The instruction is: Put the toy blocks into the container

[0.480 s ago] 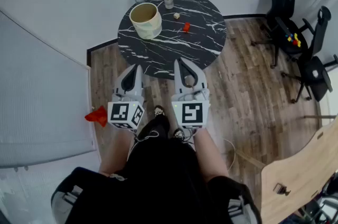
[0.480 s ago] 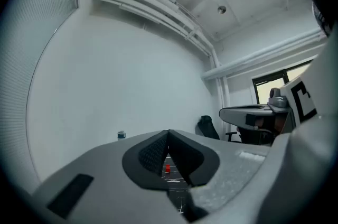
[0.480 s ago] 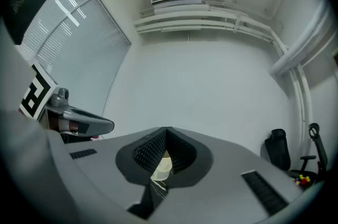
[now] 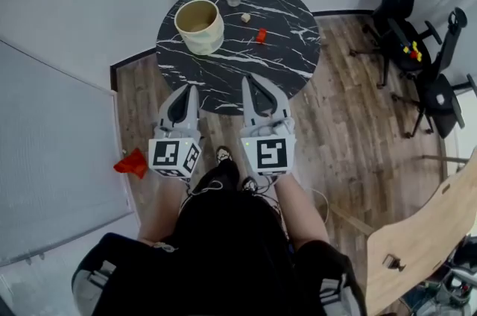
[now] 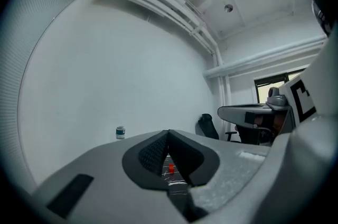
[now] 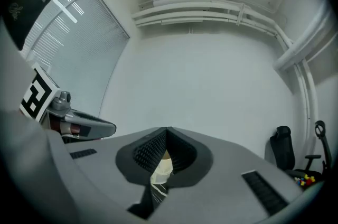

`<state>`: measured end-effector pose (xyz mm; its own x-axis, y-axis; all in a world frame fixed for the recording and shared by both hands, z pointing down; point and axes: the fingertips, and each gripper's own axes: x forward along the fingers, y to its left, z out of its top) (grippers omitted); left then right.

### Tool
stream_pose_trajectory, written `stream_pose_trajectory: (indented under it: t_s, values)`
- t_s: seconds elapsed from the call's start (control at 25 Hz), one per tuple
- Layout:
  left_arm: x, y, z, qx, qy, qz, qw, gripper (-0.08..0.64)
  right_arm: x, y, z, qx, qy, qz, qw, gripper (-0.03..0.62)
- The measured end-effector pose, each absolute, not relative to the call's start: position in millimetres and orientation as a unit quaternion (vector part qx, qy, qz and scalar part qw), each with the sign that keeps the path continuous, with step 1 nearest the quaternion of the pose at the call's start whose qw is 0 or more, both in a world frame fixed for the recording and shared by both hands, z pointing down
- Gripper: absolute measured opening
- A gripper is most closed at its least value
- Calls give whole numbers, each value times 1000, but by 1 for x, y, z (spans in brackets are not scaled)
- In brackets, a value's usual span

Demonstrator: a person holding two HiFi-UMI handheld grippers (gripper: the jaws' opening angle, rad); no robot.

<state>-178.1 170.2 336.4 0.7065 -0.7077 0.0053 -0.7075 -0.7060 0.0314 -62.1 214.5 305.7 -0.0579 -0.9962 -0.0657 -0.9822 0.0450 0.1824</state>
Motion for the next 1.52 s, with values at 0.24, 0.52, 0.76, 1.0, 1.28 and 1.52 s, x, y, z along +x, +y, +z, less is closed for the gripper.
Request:
stream_pose_trajectory:
  t_s: [0.24, 0.52, 0.76, 1.0, 1.28, 1.52]
  values:
    - [-168, 114, 345, 934, -355, 4, 29, 0, -61, 157, 318, 682, -727, -63, 48, -3]
    - [-157, 64, 348, 948, -317, 6, 34, 0, -55, 103, 314, 700, -710, -50, 59, -3]
    - [-149, 36, 354, 951, -304, 10, 49, 0, -49, 77, 314, 704, -705, -51, 74, -3]
    - [-128, 9, 371, 949, -307, 20, 65, 0, -23, 50, 337, 698, -710, -32, 89, -3]
    - [-82, -23, 391, 939, -332, 28, 85, 0, 23, 9, 359, 664, -739, -17, 111, -3]
    - [-36, -50, 407, 927, -358, 52, 100, 0, 64, -33, 374, 624, -771, -2, 128, -3]
